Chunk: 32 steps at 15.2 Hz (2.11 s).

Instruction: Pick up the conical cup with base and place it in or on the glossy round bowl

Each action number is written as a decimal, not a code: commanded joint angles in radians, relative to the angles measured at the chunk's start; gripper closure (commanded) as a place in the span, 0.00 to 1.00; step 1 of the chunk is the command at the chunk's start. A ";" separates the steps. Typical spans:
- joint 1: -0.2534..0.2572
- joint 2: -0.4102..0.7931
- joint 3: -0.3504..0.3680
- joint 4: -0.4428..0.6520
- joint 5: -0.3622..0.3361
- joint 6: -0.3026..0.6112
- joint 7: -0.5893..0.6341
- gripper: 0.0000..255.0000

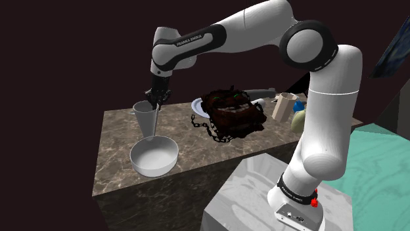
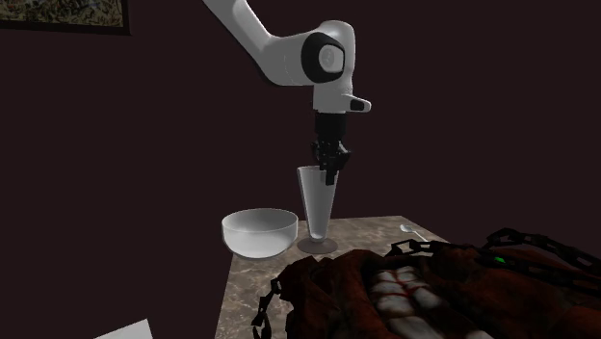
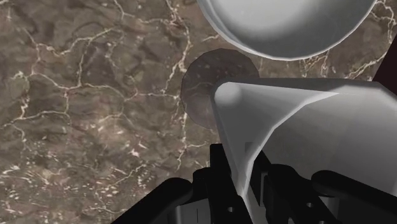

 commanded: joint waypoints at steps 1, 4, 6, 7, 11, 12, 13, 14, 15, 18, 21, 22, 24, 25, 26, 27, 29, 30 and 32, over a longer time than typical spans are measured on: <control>0.000 0.001 0.000 -0.001 0.000 0.000 0.000 1.00; 0.000 0.001 0.000 -0.001 0.000 0.000 0.000 1.00; 0.000 -0.008 0.000 0.015 -0.001 -0.024 0.003 1.00; 0.000 -0.012 0.000 0.023 -0.002 -0.036 0.004 1.00; -0.001 -0.025 -0.001 0.059 -0.004 -0.085 0.010 1.00; -0.001 -0.028 -0.001 0.068 -0.005 -0.097 0.012 1.00; -0.001 -0.031 -0.001 0.078 -0.005 -0.110 0.013 1.00; -0.001 -0.033 -0.001 0.088 -0.006 -0.122 0.015 1.00; -0.001 -0.036 -0.001 0.098 -0.006 -0.135 0.016 1.00; -0.001 -0.041 -0.001 0.131 -0.008 -0.173 0.021 1.00; -0.002 -0.045 -0.002 0.166 -0.009 -0.211 0.025 1.00; -0.002 -0.046 -0.002 0.178 -0.010 -0.224 0.027 1.00; -0.002 -0.047 -0.002 0.204 -0.011 -0.251 0.030 1.00; -0.002 -0.047 -0.002 0.217 -0.011 -0.264 0.031 1.00; -0.002 -0.046 -0.002 0.231 -0.011 -0.277 0.033 1.00; -0.002 -0.046 -0.002 0.245 -0.012 -0.291 0.034 1.00; -0.002 -0.044 -0.002 0.274 -0.013 -0.318 0.038 1.00; -0.002 -0.043 -0.002 0.289 -0.013 -0.332 0.039 1.00; -0.002 -0.040 -0.002 0.321 -0.014 -0.360 0.042 1.00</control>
